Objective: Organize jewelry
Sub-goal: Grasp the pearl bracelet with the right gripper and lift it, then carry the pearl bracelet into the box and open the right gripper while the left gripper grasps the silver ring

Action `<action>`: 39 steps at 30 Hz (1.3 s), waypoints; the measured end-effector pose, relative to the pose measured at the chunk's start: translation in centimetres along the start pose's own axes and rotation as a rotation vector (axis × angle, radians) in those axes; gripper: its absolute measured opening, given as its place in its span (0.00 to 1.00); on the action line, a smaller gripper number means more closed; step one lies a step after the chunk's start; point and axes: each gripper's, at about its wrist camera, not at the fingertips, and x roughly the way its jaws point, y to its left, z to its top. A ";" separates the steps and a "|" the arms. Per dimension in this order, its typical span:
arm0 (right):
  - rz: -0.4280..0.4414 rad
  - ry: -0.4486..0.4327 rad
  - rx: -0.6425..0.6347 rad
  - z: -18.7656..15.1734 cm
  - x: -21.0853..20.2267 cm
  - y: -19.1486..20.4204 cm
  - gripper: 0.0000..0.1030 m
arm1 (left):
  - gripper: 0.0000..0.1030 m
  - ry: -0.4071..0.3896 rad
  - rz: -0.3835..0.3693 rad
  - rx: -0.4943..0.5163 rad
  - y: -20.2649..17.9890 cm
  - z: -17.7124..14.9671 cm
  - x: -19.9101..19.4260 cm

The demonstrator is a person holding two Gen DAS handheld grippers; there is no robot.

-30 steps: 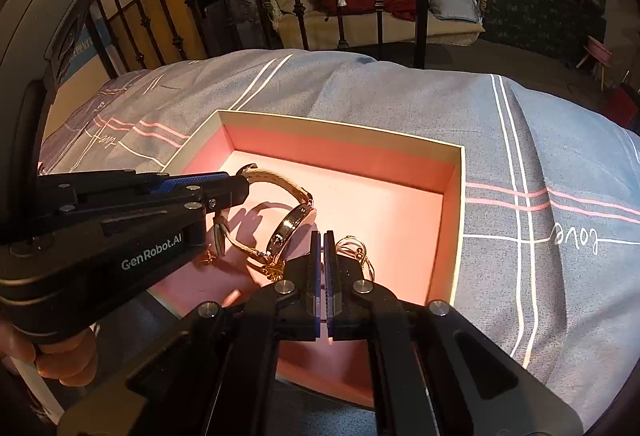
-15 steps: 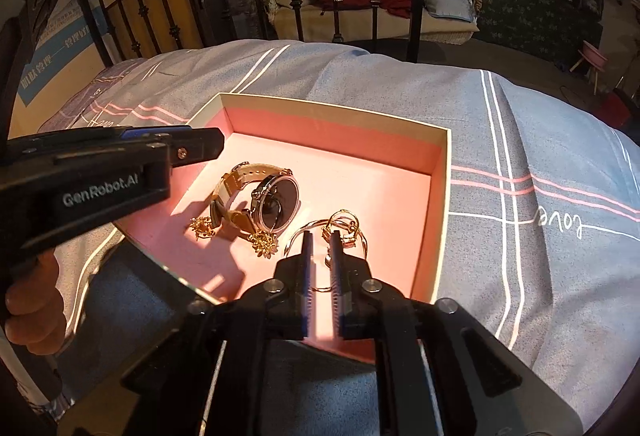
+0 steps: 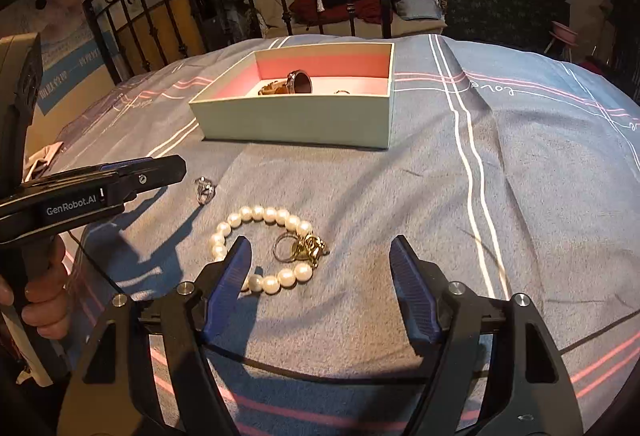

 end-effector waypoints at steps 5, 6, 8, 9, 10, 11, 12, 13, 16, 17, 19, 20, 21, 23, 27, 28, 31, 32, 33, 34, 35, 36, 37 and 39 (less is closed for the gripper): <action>-0.024 0.030 -0.051 0.0 0.9 1.6 0.69 | 0.46 0.008 0.020 0.029 -0.5 -1.1 0.5; -0.031 0.030 -0.049 0.0 1.0 1.6 0.68 | 0.46 -0.001 0.032 0.038 -0.5 -1.3 0.4; -0.015 0.033 -0.012 0.0 1.1 1.1 0.65 | 0.46 -0.004 0.036 0.048 -0.6 -1.4 0.5; -0.005 0.029 0.015 -0.1 1.0 0.9 0.64 | 0.46 0.000 0.037 0.043 -0.5 -1.5 0.6; 0.010 0.027 0.041 -0.2 0.9 0.6 0.62 | 0.46 0.004 0.036 0.037 -0.4 -1.7 0.7; 0.022 0.025 0.069 -0.4 0.8 0.3 0.58 | 0.46 0.010 0.035 0.034 -0.3 -1.8 0.9; 0.027 0.025 0.089 -0.6 0.6 0.2 0.54 | 0.46 0.014 0.036 0.032 -0.2 -2.1 1.0; 0.026 0.028 0.095 -0.7 0.6 0.1 0.53 | 0.46 0.015 0.038 0.034 -0.2 -2.2 1.2; 0.002 0.039 0.074 -0.7 0.7 0.5 0.46 | 0.48 0.014 0.043 0.056 -0.6 -2.2 1.3; -0.018 0.045 0.047 -0.7 0.7 0.9 0.39 | 0.49 0.016 0.045 0.062 -0.7 -2.2 1.4; -0.033 0.056 -0.004 -0.7 0.8 1.6 0.27 | 0.49 0.018 0.049 0.070 -0.8 -2.2 1.5; -0.044 0.059 -0.022 -0.8 0.7 1.9 0.26 | 0.49 0.018 0.050 0.072 -0.8 -2.2 1.5; -0.047 0.063 -0.036 -0.8 0.6 2.1 0.17 | 0.49 0.017 0.049 0.073 -0.8 -2.2 1.5; -0.035 0.065 -0.025 -0.9 0.3 1.6 0.10 | 0.49 0.016 0.047 0.073 -0.7 -2.3 1.4; 0.010 0.025 -0.002 -1.3 -0.7 0.8 0.10 | 0.33 0.010 0.064 0.096 -1.0 -2.4 1.4; -0.001 0.011 -0.007 -1.4 -0.9 0.8 0.10 | 0.26 0.007 0.071 0.104 -1.2 -2.4 1.3; 0.000 -0.041 -0.031 -1.1 -1.9 1.1 0.10 | 0.20 0.004 0.082 0.116 -1.4 -2.4 1.1; 0.001 -0.059 -0.043 -0.9 -2.2 1.3 0.10 | 0.20 0.006 0.085 0.115 -1.3 -2.4 1.1; 0.001 -0.073 -0.056 -0.6 -2.5 1.4 0.10 | 0.20 0.006 0.088 0.112 -1.3 -2.3 1.1; -0.006 -0.089 -0.067 -0.4 -2.8 1.6 0.10 | 0.20 0.005 0.090 0.108 -1.1 -2.3 1.0; -0.004 -0.097 -0.076 -0.1 -3.0 1.6 0.10 | 0.20 0.004 0.090 0.105 -1.1 -2.2 1.0; 0.000 -0.106 -0.080 0.2 -3.2 1.6 0.10 | 0.20 0.003 0.092 0.103 -1.0 -2.1 0.9; 0.004 -0.119 -0.081 0.6 -3.6 1.6 0.10 | 0.20 0.002 0.093 0.101 -1.0 -2.1 0.9; 0.015 -0.134 -0.086 1.3 -4.0 1.6 0.10 | 0.20 -0.002 0.091 0.099 -0.9 -1.9 0.7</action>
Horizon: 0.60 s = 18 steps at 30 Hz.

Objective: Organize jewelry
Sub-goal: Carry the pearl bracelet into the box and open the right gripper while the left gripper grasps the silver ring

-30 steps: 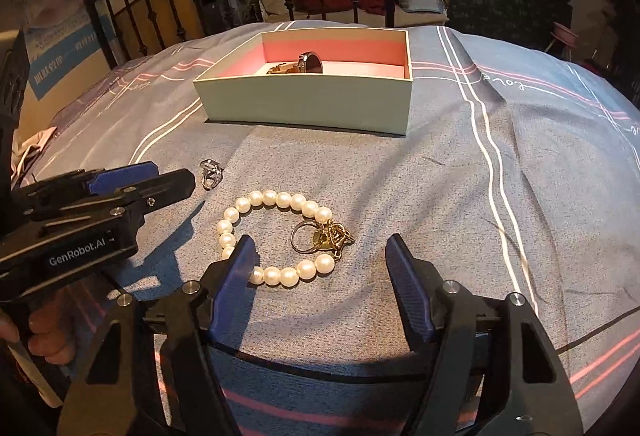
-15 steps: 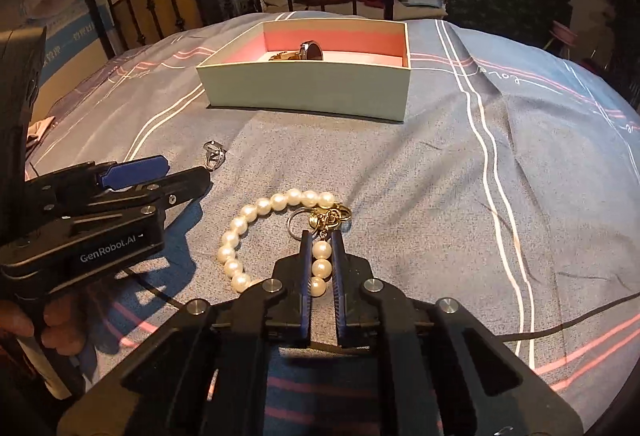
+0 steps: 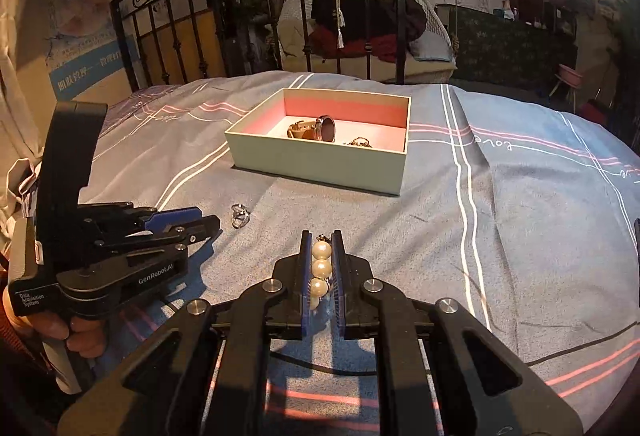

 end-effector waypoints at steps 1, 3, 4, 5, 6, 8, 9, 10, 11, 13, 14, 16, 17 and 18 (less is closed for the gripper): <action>0.003 -0.012 -0.003 0.5 -0.3 -0.1 0.10 | 0.20 -0.004 0.000 0.001 0.0 0.1 -0.1; 0.009 -0.034 -0.010 1.5 -0.9 -0.1 0.10 | 0.20 -0.013 -0.004 0.006 -0.1 0.4 -0.5; 0.010 -0.049 -0.012 1.9 -1.1 -0.1 0.10 | 0.19 -0.020 -0.006 0.010 -0.2 0.6 -0.7; 0.015 -0.057 -0.014 2.4 -1.4 -0.1 0.10 | 0.19 -0.028 -0.009 0.014 -0.2 0.8 -1.0; 0.015 -0.065 -0.018 2.8 -1.6 -0.2 0.10 | 0.17 -0.034 -0.014 0.019 -0.3 1.0 -1.2; 0.013 -0.072 -0.025 3.5 -1.8 -0.2 0.10 | 0.12 -0.042 -0.032 0.022 -0.5 1.5 -1.6; 0.013 -0.076 -0.026 3.8 -1.9 -0.3 0.10 | 0.10 -0.041 -0.045 0.020 -0.5 1.8 -1.7; 0.014 -0.081 -0.027 4.0 -1.9 -0.3 0.10 | 0.09 -0.044 -0.056 0.019 -0.6 2.2 -1.8; 0.016 -0.079 -0.029 4.2 -1.8 -0.3 0.10 | 0.09 -0.052 -0.061 0.019 -0.6 2.5 -2.0; 0.021 -0.085 -0.030 4.7 -1.8 -0.3 0.10 | 0.08 -0.068 -0.068 0.025 -0.8 3.4 -2.3; 0.024 -0.084 -0.033 5.0 -1.6 -0.2 0.10 | 0.08 -0.073 -0.076 0.022 -0.8 3.9 -2.4; 0.027 -0.089 -0.044 5.6 -1.2 0.0 0.10 | 0.07 -0.080 -0.100 0.007 -0.6 5.0 -2.6; 0.029 -0.089 -0.049 6.0 -1.1 0.0 0.10 | 0.07 -0.087 -0.104 0.000 -0.6 5.6 -2.7; 0.030 -0.094 -0.056 6.3 -0.9 0.1 0.10 | 0.07 -0.094 -0.106 -0.001 -0.5 6.1 -2.7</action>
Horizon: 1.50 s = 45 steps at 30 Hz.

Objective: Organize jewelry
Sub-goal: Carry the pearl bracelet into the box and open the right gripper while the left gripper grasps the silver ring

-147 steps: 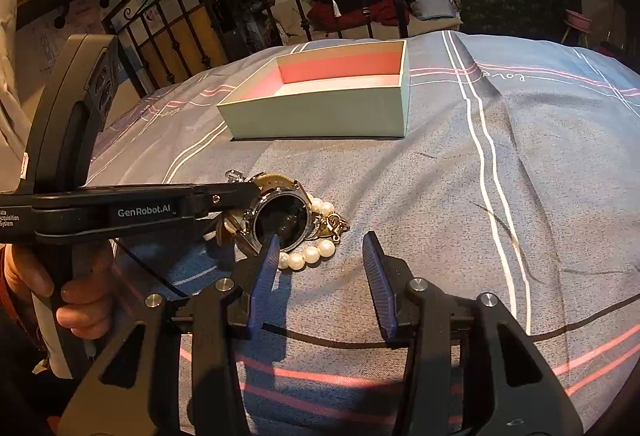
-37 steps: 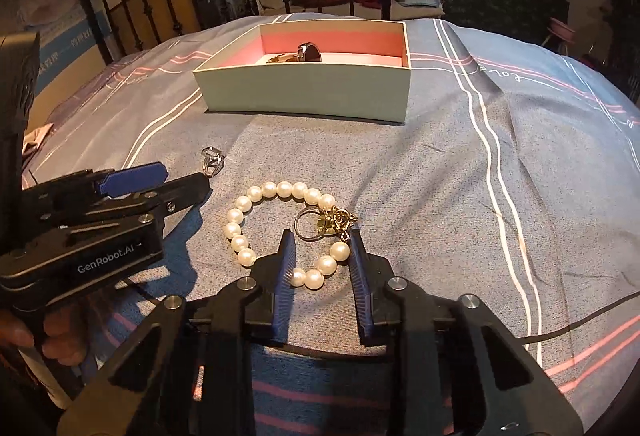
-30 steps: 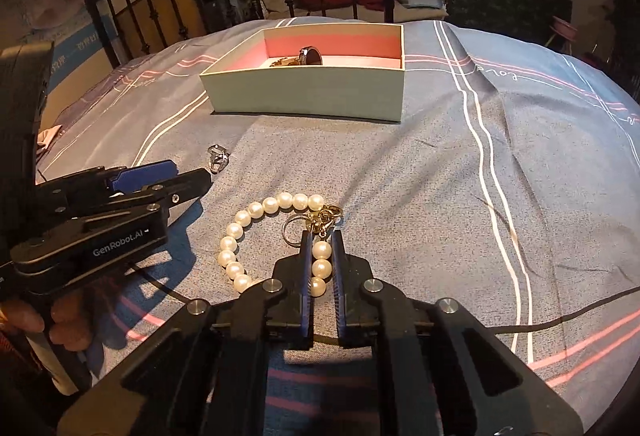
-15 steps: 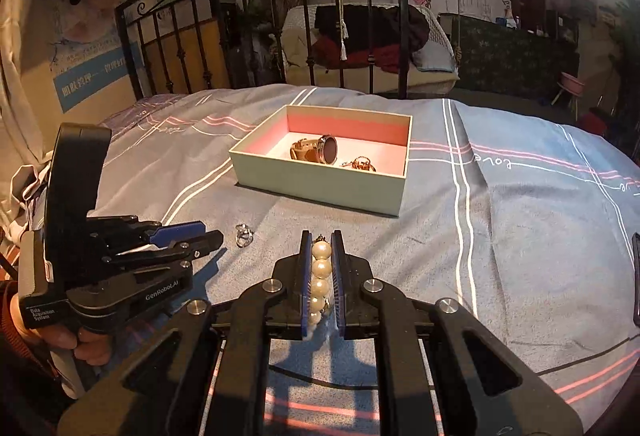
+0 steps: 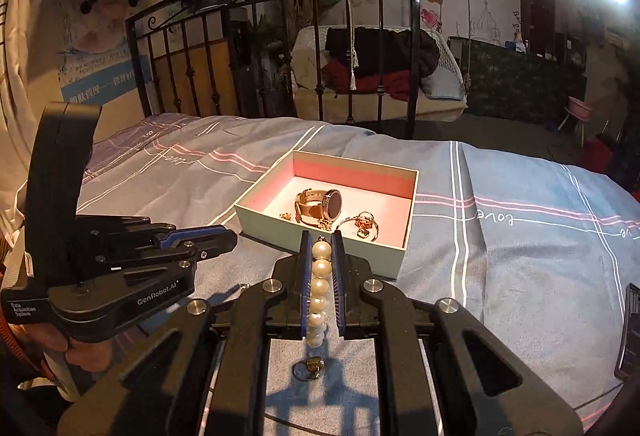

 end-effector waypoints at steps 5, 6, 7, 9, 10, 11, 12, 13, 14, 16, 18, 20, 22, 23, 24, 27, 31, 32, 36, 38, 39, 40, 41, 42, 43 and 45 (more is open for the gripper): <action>0.008 -0.022 -0.026 2.3 0.9 -0.2 0.10 | 0.08 -0.036 0.008 0.022 0.1 2.8 0.4; 0.011 -0.024 -0.029 3.0 1.2 -0.2 0.10 | 0.08 -0.038 0.007 0.025 0.1 3.3 0.7; 0.014 -0.029 -0.029 3.5 1.5 -0.4 0.10 | 0.07 -0.042 0.010 0.026 0.1 4.0 0.9; 0.018 -0.030 -0.026 4.7 2.4 -0.8 0.10 | 0.07 -0.046 0.010 0.025 0.3 5.3 1.5; 0.019 -0.032 -0.023 5.2 2.9 -1.0 0.10 | 0.07 -0.047 0.010 0.022 0.4 6.0 1.9; 0.020 -0.030 -0.017 5.7 3.5 -1.2 0.10 | 0.07 -0.044 0.007 0.016 0.6 6.5 2.3; 0.020 -0.023 -0.012 6.1 4.2 -1.5 0.10 | 0.07 -0.037 0.003 0.009 0.8 7.0 2.7; 0.016 -0.019 -0.008 6.5 5.0 -1.8 0.10 | 0.07 -0.031 -0.002 -0.003 1.0 7.4 3.2; 0.015 -0.013 -0.004 6.8 5.8 -2.1 0.10 | 0.08 -0.020 -0.009 -0.012 1.2 7.9 3.8; 0.011 0.004 0.007 7.3 7.4 -2.5 0.10 | 0.08 -0.004 -0.006 -0.025 1.5 8.6 5.0; 0.015 0.029 0.014 7.5 9.0 -2.8 0.10 | 0.08 0.013 0.003 -0.031 1.7 9.2 6.1; 0.016 0.051 0.016 7.6 10.5 -3.0 0.10 | 0.07 0.030 0.012 -0.033 1.9 9.3 7.1; 0.018 0.078 0.022 7.5 11.8 -3.3 0.10 | 0.07 0.053 0.011 -0.047 2.2 9.5 8.1; 0.020 0.091 0.028 7.4 12.5 -3.5 0.10 | 0.07 0.065 0.011 -0.054 2.4 9.5 8.6; 0.020 0.103 0.032 7.2 13.0 -3.6 0.10 | 0.07 0.074 0.013 -0.060 2.6 9.5 9.0; 0.024 0.142 0.041 6.4 14.5 -4.1 0.10 | 0.08 0.101 0.014 -0.064 2.9 9.3 10.1; 0.018 0.179 0.047 5.4 15.8 -4.5 0.10 | 0.08 0.123 0.012 -0.065 3.1 9.1 11.0; 0.015 0.187 0.044 5.1 16.0 -4.6 0.10 | 0.08 0.129 0.009 -0.068 3.1 9.1 11.1; 0.008 0.224 0.026 4.5 17.1 -4.4 0.10 | 0.07 0.140 -0.003 -0.077 2.8 9.3 11.8; 0.011 0.238 0.022 4.1 17.6 -4.3 0.10 | 0.08 0.150 -0.004 -0.070 2.8 9.4 12.3; 0.012 0.243 0.019 4.1 17.7 -4.2 0.10 | 0.08 0.156 0.003 -0.067 2.7 9.5 12.6; 0.014 0.249 0.017 4.1 17.9 -4.2 0.10 | 0.08 0.164 0.006 -0.067 2.7 9.5 12.9; 0.017 0.253 0.014 4.0 18.0 -4.1 0.10 | 0.08 0.173 0.004 -0.070 2.8 9.5 13.1; 0.019 0.258 0.011 3.9 18.1 -4.0 0.10 | 0.08 0.182 0.003 -0.072 2.8 9.5 13.4; 0.024 0.263 0.009 3.9 18.2 -3.9 0.10 | 0.08 0.188 0.003 -0.072 2.9 9.4 13.6; 0.026 0.264 0.002 3.8 18.2 -3.8 0.10 | 0.07 0.191 0.010 -0.070 3.0 9.3 13.8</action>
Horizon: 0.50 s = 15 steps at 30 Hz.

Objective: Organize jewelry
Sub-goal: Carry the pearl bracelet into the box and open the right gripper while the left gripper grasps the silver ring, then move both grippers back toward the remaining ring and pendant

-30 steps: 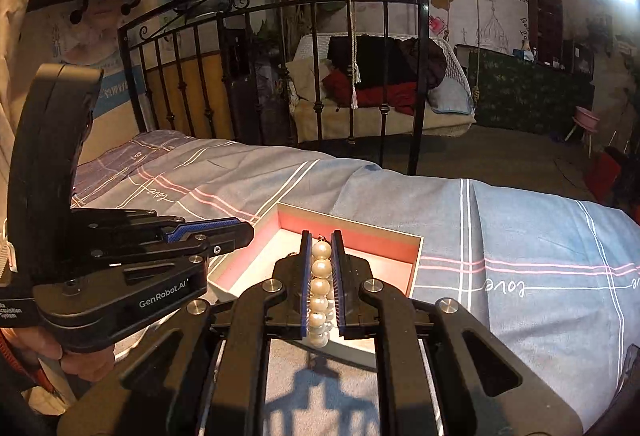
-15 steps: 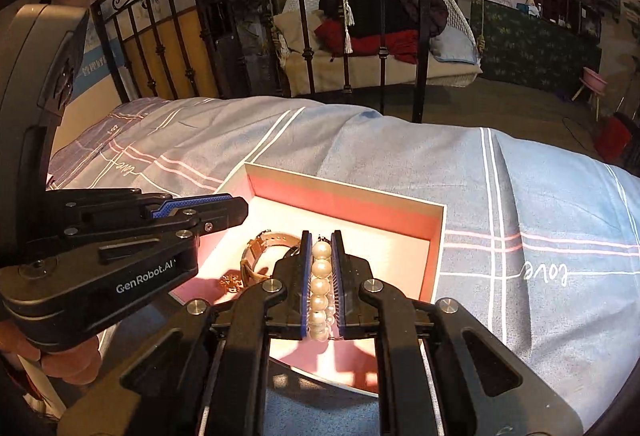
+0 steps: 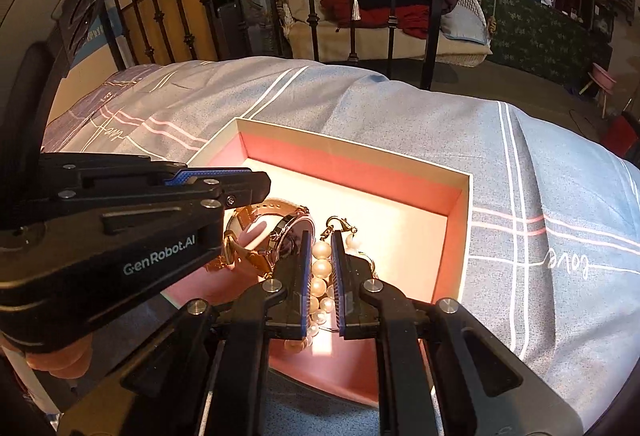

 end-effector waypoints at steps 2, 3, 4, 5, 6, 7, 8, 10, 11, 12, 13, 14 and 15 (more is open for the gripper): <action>0.003 0.002 -0.004 0.0 0.1 0.1 0.10 | 0.08 0.003 -0.003 0.002 0.1 0.0 0.1; 0.004 0.004 -0.007 0.0 0.1 0.2 0.10 | 0.08 0.007 -0.001 0.004 0.1 -0.1 0.1; 0.005 0.007 -0.009 0.0 0.2 0.2 0.10 | 0.08 0.008 0.000 0.006 0.1 -0.1 0.1; 0.003 0.010 -0.011 -0.1 0.2 0.3 0.10 | 0.10 0.004 0.000 0.004 0.1 -0.1 -0.1; 0.005 0.014 -0.014 -0.2 0.2 0.4 0.11 | 0.16 -0.002 0.004 0.003 0.2 -0.1 -0.3; 0.004 0.018 -0.017 -0.3 0.1 0.5 0.13 | 0.24 -0.015 0.008 0.000 0.3 -0.2 -0.6; -0.003 0.017 -0.017 -0.4 0.0 0.5 0.21 | 0.28 -0.028 0.010 -0.002 0.4 -0.2 -1.0; -0.012 -0.003 -0.011 -0.7 -0.8 0.6 0.41 | 0.38 -0.053 0.010 0.004 0.3 -0.4 -1.8; -0.016 -0.018 -0.010 -0.9 -1.3 0.6 0.53 | 0.39 -0.066 0.011 0.009 0.2 -0.6 -2.4; -0.025 -0.034 -0.011 -1.1 -2.0 0.8 0.55 | 0.41 -0.079 0.012 0.014 0.2 -0.9 -3.0; -0.024 -0.049 -0.010 -1.4 -2.8 0.9 0.55 | 0.43 -0.092 0.009 0.018 0.1 -1.2 -3.6; -0.019 -0.060 -0.003 -1.8 -3.6 1.0 0.56 | 0.45 -0.104 0.003 0.021 0.0 -1.7 -4.3; -0.018 -0.070 0.006 -2.3 -4.4 1.1 0.60 | 0.48 -0.116 -0.006 0.022 0.0 -2.2 -5.0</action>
